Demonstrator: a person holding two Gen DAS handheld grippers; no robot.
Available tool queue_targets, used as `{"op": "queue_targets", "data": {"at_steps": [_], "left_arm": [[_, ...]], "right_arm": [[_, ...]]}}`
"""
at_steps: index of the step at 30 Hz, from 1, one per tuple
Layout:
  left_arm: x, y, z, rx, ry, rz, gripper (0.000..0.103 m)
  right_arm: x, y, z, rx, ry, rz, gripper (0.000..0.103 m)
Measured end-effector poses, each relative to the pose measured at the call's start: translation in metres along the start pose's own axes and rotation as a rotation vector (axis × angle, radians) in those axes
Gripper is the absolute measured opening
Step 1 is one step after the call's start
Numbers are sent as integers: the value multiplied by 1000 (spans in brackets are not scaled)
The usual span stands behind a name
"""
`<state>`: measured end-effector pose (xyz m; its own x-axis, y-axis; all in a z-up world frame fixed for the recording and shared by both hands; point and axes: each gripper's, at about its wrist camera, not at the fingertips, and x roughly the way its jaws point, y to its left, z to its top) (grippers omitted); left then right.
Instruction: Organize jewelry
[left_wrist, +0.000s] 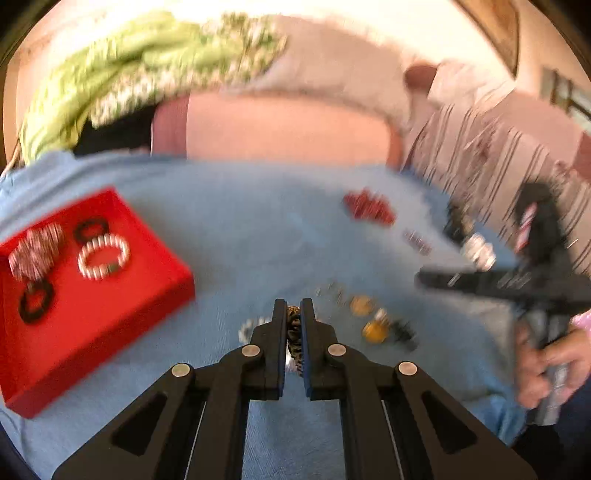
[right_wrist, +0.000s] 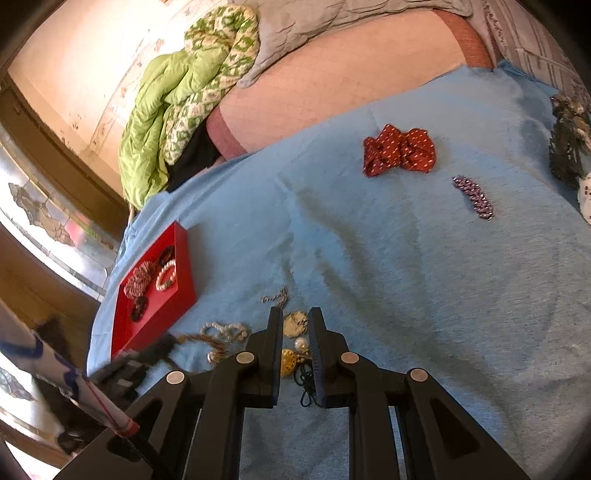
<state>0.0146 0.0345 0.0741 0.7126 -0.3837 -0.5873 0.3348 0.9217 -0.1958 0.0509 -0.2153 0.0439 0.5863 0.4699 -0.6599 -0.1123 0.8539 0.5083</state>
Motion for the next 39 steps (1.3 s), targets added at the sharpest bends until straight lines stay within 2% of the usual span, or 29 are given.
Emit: {"op": "queue_targets", "data": {"at_steps": [3,7,15,16,17,18,21,25,27,32,39], "left_arm": [[-13,2,5,-2,-54,-9,6],[-17,7,7,-10,-65,2,6],[-15,3,7,-5,-50,-6,6],[-15,2,7,-1,-48,-6,6],[-15,1,6,2,-48,-4,6],[-15,2,6,4,-49,-2,6],[-17,2,6,1,-55,4,6],[-17,3,6,-3,-59,5,6],[-16,2,6,-1,-59,0,6],[-17,-3,7,17,-68,7,6],[-30,-12,11,65,-122,44,6]], "right_arm": [[6,2,-6,-19,38,-10,17],[11,6,-15,-80,82,-54,27],[32,16,-34,-219,185,-119,28],[33,20,-36,-249,181,-149,23],[32,22,-37,-272,172,-184,15],[31,22,-37,-282,165,-192,12],[10,19,-27,-254,85,-153,12],[-28,13,-13,-185,-72,-39,12],[-40,13,-11,-176,-123,-7,12],[-49,18,-12,-173,-166,45,12],[-41,34,-12,-209,-163,71,12]]}}
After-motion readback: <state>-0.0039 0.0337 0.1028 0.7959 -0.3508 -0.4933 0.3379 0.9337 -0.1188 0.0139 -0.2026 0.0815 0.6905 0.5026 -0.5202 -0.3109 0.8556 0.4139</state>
